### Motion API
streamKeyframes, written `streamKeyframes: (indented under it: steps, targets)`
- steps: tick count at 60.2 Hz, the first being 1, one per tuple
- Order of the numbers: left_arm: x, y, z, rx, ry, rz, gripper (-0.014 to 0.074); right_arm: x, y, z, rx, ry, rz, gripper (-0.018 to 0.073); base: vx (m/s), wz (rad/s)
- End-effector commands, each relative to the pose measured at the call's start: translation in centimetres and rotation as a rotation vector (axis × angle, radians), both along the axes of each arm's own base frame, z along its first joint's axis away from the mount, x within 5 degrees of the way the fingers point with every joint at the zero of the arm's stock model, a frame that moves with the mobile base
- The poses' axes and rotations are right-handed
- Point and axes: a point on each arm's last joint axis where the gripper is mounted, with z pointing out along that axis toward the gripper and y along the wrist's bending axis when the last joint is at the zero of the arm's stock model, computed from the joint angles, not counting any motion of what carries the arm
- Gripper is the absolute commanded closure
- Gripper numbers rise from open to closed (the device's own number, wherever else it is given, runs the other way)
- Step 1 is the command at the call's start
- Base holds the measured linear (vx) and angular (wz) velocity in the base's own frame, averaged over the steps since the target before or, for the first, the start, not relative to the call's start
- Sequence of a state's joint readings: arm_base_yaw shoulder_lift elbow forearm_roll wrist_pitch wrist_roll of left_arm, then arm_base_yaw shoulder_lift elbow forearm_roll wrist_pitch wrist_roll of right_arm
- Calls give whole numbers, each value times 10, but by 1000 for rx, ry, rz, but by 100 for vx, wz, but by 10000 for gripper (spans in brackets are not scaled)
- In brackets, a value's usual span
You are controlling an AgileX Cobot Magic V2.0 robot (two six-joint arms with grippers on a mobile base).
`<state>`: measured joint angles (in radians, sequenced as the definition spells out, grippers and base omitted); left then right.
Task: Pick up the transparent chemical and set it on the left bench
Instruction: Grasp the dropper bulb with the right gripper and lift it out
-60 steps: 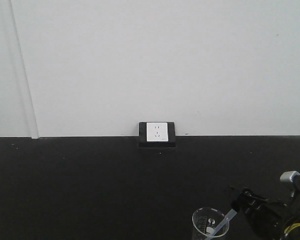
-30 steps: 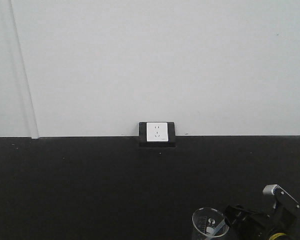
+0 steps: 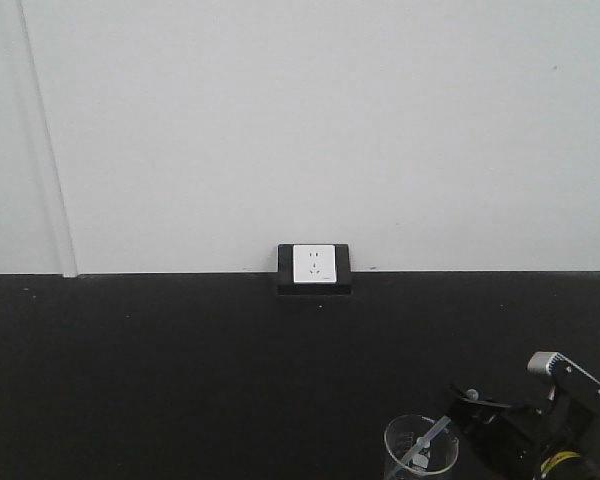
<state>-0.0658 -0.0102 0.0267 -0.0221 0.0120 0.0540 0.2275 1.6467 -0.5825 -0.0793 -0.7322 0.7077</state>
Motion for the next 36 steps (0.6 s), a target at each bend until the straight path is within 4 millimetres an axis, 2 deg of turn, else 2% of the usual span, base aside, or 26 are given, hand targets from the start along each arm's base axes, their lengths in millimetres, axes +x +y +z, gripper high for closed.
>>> streamKeyframes:
  steps: [1,10,16,24,36]
  targets:
    - [-1,0,3,-14,-81,-1,600,-3,0,43,-65,-205,29,562,0,0]
    - [-1,0,3,-14,-81,-1,600,-23,-5,74,-265,-243,50,562,0,0]
    - [-1,0,3,-14,-81,-1,600,-44,-11,98,-365,-253,58,562,0,0]
    - [-1,0,3,-14,-81,-1,600,-73,-20,115,-471,-187,75,562,0,0]
    - [-1,0,3,-14,-81,-1,600,-113,-32,135,-541,-150,80,562,0,0]
